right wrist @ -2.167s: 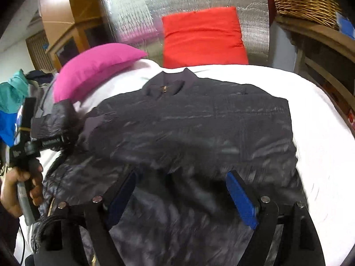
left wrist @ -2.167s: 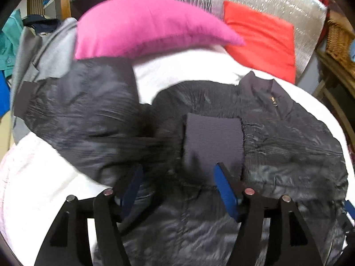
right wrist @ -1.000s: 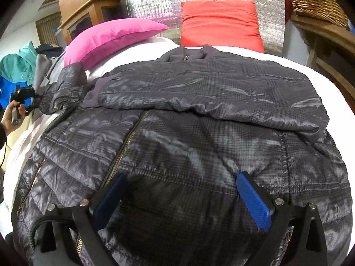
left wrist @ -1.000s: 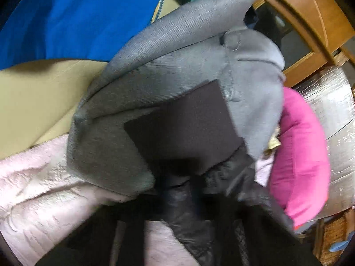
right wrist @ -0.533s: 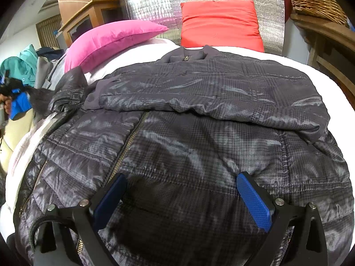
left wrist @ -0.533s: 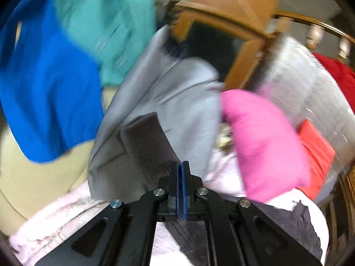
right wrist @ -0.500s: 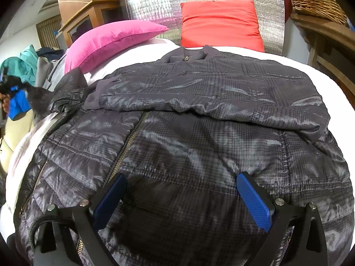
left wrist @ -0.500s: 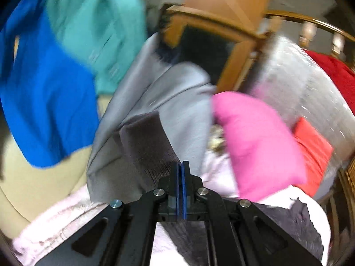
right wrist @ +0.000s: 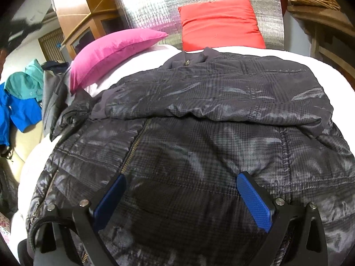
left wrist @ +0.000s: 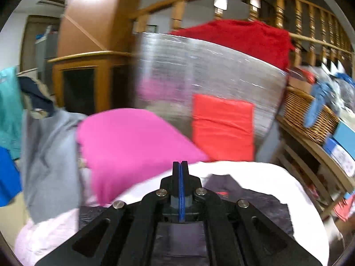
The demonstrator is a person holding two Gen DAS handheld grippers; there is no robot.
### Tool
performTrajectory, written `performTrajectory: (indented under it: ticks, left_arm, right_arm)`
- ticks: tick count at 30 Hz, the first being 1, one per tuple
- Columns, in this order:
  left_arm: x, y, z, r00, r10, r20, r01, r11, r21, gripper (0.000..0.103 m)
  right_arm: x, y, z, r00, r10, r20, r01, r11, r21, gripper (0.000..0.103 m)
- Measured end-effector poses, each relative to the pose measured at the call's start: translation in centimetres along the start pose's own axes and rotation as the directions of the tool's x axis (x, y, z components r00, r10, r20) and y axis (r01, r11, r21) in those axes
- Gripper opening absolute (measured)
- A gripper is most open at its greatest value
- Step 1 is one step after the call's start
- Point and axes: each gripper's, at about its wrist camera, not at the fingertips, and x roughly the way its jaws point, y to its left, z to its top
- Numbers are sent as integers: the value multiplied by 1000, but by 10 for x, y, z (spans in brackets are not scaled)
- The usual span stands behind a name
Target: Fold large clothes
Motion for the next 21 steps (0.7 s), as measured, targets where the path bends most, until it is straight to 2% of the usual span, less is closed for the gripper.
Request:
performTrajectory:
  ticks: [3, 4, 5, 6, 7, 8, 9, 10, 12, 13, 14, 16, 17, 19, 21]
  left_arm:
    - [10, -2, -16, 999, -30, -40, 26, 996, -81, 1]
    - [13, 7, -24, 998, -13, -65, 6, 995, -103, 11]
    - [15, 23, -33, 996, 27, -87, -38, 991, -128, 34]
    - [14, 38, -42, 993, 67, -96, -80, 986, -146, 49]
    - [11, 64, -54, 984, 149, -101, -165, 972, -168, 69]
    - [9, 75, -62, 974, 201, -108, -217, 961, -170, 73]
    - [15, 97, -76, 949, 273, -156, -295, 946, -135, 73]
    - [26, 110, -91, 918, 327, -224, -345, 937, -47, 72]
    - [40, 116, -114, 873, 409, -266, -387, 912, 135, 72]
    - [48, 114, -127, 857, 446, -259, -392, 890, 235, 72]
    - [59, 108, -143, 841, 480, -248, -378, 851, 363, 72]
    - [70, 104, -157, 828, 501, -249, -354, 814, 461, 69]
    - [81, 104, -164, 819, 512, -258, -342, 797, 498, 63]
    - [92, 102, -171, 819, 502, -277, -309, 794, 524, 57]
    - [101, 95, -170, 827, 485, -286, -291, 803, 520, 56]
  right_arm:
    - [-1, -3, 1, 1000, 21, 6, -21, 1000, 15, 101]
    - [-1, -4, 1, 1000, 27, 9, -27, 999, 20, 101]
    - [-1, -4, 1, 999, 32, 11, -32, 999, 23, 101]
    - [-1, -4, 0, 999, 33, 11, -33, 999, 24, 101]
    - [-1, -4, 0, 999, 32, 12, -33, 999, 23, 101]
    - [-1, -4, 0, 999, 32, 12, -32, 999, 22, 101]
    - [-1, -4, -1, 999, 32, 12, -32, 999, 23, 101]
    - [-1, -4, -1, 999, 31, 12, -32, 999, 22, 101]
    - [0, -2, -1, 1000, 28, 11, -28, 999, 20, 102]
    - [0, -2, -1, 1000, 25, 10, -25, 1000, 18, 102]
    - [0, -2, -1, 1000, 23, 10, -23, 1000, 17, 102]
    - [1, -1, -1, 1000, 19, 8, -19, 1000, 14, 102]
    - [1, -1, -1, 1000, 16, 6, -16, 1000, 12, 102]
    - [2, 1, -1, 1000, 10, 3, -10, 1000, 7, 102]
    - [3, 2, -1, 1000, 6, 2, -6, 1000, 4, 102]
